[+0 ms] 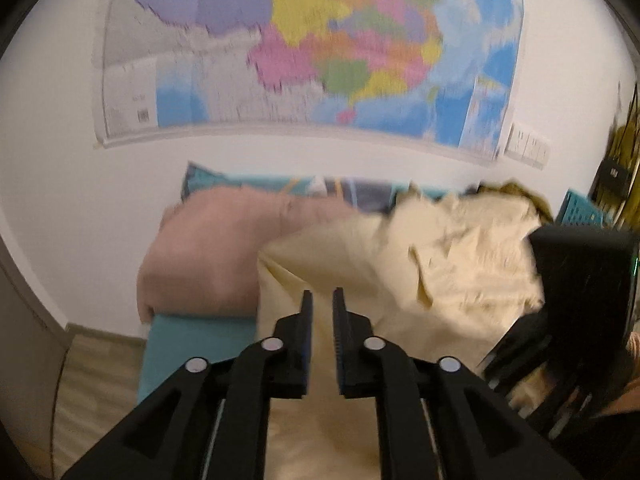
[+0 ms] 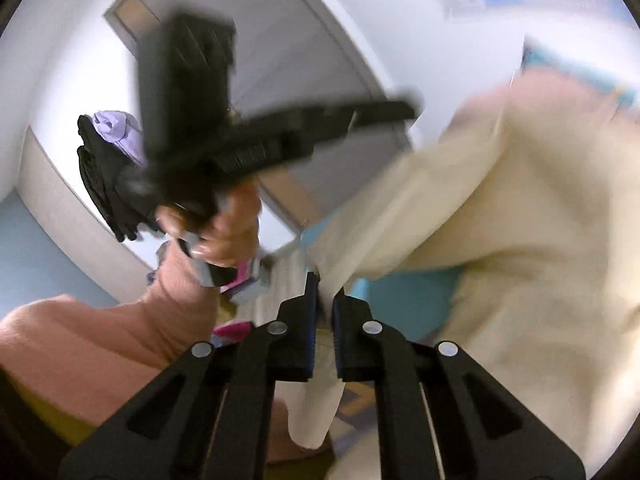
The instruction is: Fold large clothes
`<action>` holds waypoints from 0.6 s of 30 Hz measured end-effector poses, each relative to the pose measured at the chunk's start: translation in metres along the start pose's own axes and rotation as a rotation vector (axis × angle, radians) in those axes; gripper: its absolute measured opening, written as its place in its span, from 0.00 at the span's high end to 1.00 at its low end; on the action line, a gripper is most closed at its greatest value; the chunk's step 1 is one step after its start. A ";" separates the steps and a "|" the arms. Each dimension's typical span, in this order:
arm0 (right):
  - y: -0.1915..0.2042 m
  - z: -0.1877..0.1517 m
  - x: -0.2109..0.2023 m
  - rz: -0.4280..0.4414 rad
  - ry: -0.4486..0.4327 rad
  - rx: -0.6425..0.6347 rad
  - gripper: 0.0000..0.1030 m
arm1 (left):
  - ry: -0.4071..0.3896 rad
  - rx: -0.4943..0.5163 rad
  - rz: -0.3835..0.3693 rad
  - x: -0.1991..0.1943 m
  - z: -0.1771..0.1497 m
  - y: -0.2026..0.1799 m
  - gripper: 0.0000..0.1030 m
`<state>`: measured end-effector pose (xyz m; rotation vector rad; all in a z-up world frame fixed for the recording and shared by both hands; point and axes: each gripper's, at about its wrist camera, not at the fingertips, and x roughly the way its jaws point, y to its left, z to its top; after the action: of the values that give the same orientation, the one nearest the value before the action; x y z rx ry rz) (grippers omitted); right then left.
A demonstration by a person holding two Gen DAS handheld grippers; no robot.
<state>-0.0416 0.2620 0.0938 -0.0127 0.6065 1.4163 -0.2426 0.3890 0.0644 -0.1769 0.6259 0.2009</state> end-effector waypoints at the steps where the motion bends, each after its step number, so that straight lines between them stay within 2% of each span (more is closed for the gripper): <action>1: 0.002 0.008 -0.030 -0.041 -0.031 -0.022 0.94 | -0.028 0.003 0.002 -0.007 0.005 0.000 0.83; 4: 0.003 0.020 -0.106 -0.178 -0.109 -0.065 0.94 | -0.086 0.010 -0.013 -0.018 0.016 -0.002 0.73; 6: -0.001 0.020 -0.155 -0.291 -0.146 -0.062 0.94 | -0.089 0.021 -0.018 -0.013 0.021 -0.007 0.72; 10: -0.009 0.001 -0.242 -0.576 -0.164 -0.047 0.94 | -0.028 0.062 -0.034 0.018 0.022 -0.024 0.71; 11: -0.010 -0.005 -0.253 -0.628 -0.168 -0.026 0.94 | -0.009 0.072 -0.038 0.025 0.021 -0.027 0.71; 13: -0.030 -0.024 -0.283 -0.757 -0.134 0.038 0.94 | 0.042 0.097 -0.068 0.046 0.021 -0.040 0.71; 15: -0.063 -0.049 -0.304 -0.811 -0.109 0.131 0.94 | 0.085 0.132 -0.100 0.068 0.019 -0.060 0.71; 17: -0.096 -0.077 -0.311 -0.860 -0.072 0.237 0.89 | 0.105 0.167 -0.110 0.083 0.015 -0.079 0.70; 18: -0.111 -0.089 -0.311 -0.863 -0.060 0.286 0.86 | 0.122 0.194 -0.118 0.095 0.013 -0.093 0.65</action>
<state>0.0170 -0.0748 0.1043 -0.0034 0.6396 0.4898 -0.1380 0.3152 0.0274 -0.0390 0.7498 0.0154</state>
